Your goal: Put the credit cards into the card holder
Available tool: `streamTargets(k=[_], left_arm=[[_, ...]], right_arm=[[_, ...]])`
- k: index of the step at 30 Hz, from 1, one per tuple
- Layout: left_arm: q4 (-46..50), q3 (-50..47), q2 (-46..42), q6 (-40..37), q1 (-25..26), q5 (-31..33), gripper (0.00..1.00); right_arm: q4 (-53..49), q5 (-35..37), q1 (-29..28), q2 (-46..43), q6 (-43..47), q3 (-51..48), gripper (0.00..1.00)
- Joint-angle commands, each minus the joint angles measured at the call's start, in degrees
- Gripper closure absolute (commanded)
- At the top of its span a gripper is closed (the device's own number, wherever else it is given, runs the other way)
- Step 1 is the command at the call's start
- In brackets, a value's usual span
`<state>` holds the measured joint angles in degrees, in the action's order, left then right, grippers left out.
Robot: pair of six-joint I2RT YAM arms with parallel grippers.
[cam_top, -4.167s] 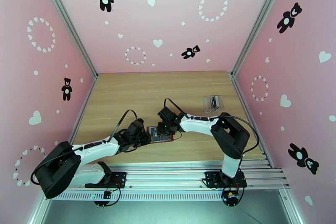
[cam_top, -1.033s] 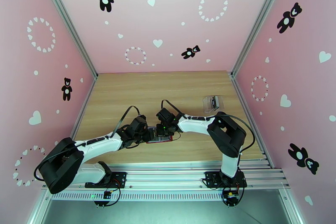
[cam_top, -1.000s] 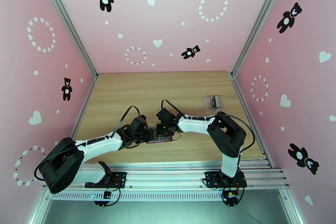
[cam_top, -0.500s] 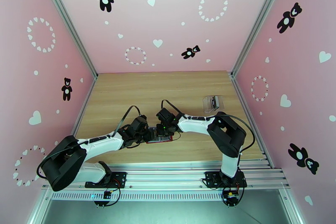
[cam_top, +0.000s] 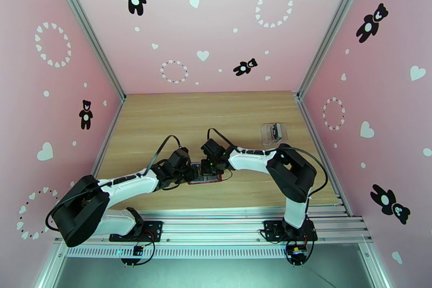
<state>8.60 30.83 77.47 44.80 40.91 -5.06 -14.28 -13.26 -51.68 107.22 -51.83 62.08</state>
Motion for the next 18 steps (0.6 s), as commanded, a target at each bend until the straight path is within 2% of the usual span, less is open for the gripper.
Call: streamTargets(k=[1,18], left_arm=[[0.7,1.5,-0.1,-1.0,-0.3,0.7,0.65],[-1.9,1.2,-0.4,-0.7,-0.2,-1.4,0.65]], right_arm=[[-1.9,0.5,-0.1,1.5,0.7,-1.2,0.96],[-1.1,0.2,-0.2,1.3,0.5,-1.7,0.96]])
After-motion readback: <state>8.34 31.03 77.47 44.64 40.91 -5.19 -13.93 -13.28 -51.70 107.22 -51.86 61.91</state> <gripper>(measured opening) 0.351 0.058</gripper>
